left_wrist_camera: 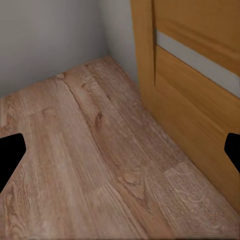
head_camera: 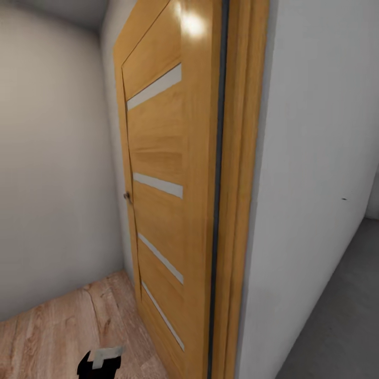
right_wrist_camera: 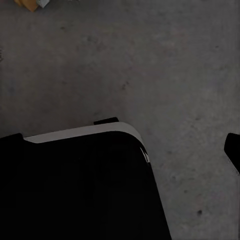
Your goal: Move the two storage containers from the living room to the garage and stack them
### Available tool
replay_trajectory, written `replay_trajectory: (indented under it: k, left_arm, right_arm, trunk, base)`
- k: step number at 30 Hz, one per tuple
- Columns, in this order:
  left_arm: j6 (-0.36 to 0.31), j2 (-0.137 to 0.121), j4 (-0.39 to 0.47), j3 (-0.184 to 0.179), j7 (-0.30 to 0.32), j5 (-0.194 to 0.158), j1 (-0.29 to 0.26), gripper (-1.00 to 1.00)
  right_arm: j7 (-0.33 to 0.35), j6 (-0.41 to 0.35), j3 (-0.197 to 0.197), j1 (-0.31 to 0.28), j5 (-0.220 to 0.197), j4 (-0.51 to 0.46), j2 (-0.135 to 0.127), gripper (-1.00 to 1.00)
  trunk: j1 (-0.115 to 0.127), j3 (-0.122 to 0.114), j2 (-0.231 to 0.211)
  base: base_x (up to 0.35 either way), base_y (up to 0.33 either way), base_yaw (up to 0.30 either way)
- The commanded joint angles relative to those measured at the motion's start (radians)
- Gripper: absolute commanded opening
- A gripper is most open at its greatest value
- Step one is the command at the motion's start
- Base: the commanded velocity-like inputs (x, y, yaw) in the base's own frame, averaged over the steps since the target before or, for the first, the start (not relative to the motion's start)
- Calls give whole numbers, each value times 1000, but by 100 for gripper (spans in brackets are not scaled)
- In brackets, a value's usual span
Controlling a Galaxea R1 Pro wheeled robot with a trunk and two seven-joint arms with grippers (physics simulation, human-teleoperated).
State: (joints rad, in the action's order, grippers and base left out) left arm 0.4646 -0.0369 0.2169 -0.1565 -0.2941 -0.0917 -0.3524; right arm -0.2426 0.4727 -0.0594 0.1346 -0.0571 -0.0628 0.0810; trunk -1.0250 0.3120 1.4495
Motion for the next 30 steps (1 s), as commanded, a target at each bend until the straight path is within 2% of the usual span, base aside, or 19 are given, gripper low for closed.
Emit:
replay_trajectory:
  k: [1,13,18,23,30]
  left_arm:
    - [3,0,-1,-9,-3,-10,0,100]
    - [3,5,1,-9,-2,-10,4,100]
    - [3,6,1,-9,-2,-10,4,100]
    - [3,7,1,-9,-2,-11,5,100]
    - [3,9,1,-9,-2,-11,7,100]
  right_arm:
    - [3,4,-5,1,-6,-2,0,100]
    - [3,3,-5,-9,-4,-3,-3,100]
    - [3,3,-5,-31,-3,-7,-3,100]
    - [3,3,1,-104,4,-26,-3,100]
    - [3,-1,7,-243,7,-31,-3,100]
  trunk:
    - [0,1,1]
    - [0,1,1]
    - [0,1,1]
    - [0,1,1]
    - [0,1,1]
  base:
    - [-17,-48,238]
    - [-4,-11,73]
    - [0,-1,197]
    - [0,0,257]
    - [0,0,270]
